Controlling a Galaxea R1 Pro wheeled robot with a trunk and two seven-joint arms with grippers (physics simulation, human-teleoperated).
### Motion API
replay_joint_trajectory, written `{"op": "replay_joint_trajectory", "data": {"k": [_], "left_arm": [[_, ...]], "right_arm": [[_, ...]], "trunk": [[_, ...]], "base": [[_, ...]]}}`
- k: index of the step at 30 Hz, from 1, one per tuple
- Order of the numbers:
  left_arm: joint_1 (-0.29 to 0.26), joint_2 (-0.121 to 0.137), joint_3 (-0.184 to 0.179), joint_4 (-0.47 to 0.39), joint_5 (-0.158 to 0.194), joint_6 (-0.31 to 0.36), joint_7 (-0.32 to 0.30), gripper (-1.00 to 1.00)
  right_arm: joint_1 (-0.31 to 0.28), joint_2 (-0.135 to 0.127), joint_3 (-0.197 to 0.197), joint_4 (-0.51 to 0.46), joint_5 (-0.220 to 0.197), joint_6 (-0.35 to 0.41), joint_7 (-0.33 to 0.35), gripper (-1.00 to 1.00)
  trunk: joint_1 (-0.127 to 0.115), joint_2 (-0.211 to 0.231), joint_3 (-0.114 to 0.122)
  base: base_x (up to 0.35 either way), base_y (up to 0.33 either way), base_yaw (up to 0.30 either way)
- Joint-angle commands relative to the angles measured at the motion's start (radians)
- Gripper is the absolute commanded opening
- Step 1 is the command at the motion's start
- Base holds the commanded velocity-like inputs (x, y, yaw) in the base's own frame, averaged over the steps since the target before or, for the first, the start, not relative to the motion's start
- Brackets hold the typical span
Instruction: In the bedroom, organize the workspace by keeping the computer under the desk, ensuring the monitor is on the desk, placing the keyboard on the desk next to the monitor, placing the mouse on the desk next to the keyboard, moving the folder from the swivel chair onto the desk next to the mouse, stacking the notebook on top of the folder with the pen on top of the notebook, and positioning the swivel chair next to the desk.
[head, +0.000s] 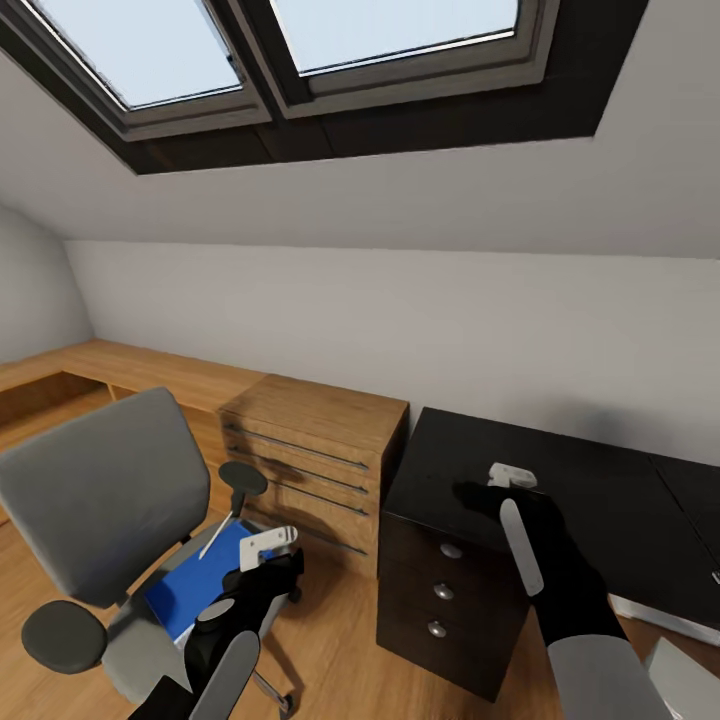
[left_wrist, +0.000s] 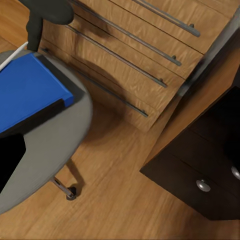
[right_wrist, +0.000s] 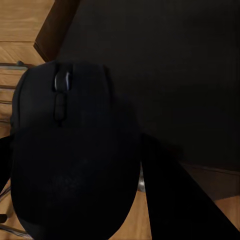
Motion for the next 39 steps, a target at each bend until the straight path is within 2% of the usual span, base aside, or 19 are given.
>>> {"op": "replay_joint_trajectory", "data": {"k": [1, 4, 5, 10, 20, 26, 39], "left_arm": [[-0.001, 0.0, -0.001, -0.001, 0.008, 0.002, 0.009, 1.0], [-0.001, 0.0, -0.002, 0.01, 0.014, 0.002, 0.009, 1.0], [-0.001, 0.0, -0.003, 0.043, 0.018, 0.002, 0.009, 1.0], [-0.001, 0.001, -0.013, 0.054, 0.018, 0.002, 0.009, 1.0], [-0.001, 0.0, -0.015, 0.065, 0.017, 0.0, 0.008, 1.0], [-0.001, 0.0, -0.018, 0.067, 0.016, 0.0, 0.008, 1.0], [-0.001, 0.004, -0.021, 0.063, 0.014, 0.0, 0.008, 1.0]], "right_arm": [[-0.001, 0.001, -0.003, -0.002, -0.014, 0.003, -0.012, -1.0], [-0.001, 0.001, -0.008, -0.004, -0.014, 0.004, -0.016, -1.0], [-0.001, 0.0, -0.012, -0.006, -0.014, 0.004, -0.041, -1.0], [-0.001, 0.0, -0.016, -0.006, -0.015, 0.003, -0.091, -1.0], [-0.001, 0.001, -0.016, -0.003, -0.014, 0.002, -0.098, -1.0], [-0.001, 0.001, -0.016, 0.0, -0.013, -0.03, -0.099, -1.0], [-0.001, 0.001, -0.016, 0.013, -0.013, -0.047, -0.099, -1.0]], "trunk": [[0.0, -0.001, -0.001], [0.0, -0.001, -0.001], [0.0, -0.001, -0.001], [0.0, -0.001, 0.002], [0.0, -0.001, 0.011], [0.0, -0.001, 0.018], [0.0, -0.001, 0.031]], "base": [[0.0, 0.0, -0.005], [0.0, 0.0, -0.003], [0.0, 0.0, 0.0], [0.0, 0.0, -0.124], [0.0, 0.0, -0.232], [-0.005, 0.0, -0.24], [-0.203, 0.0, -0.241]]}}
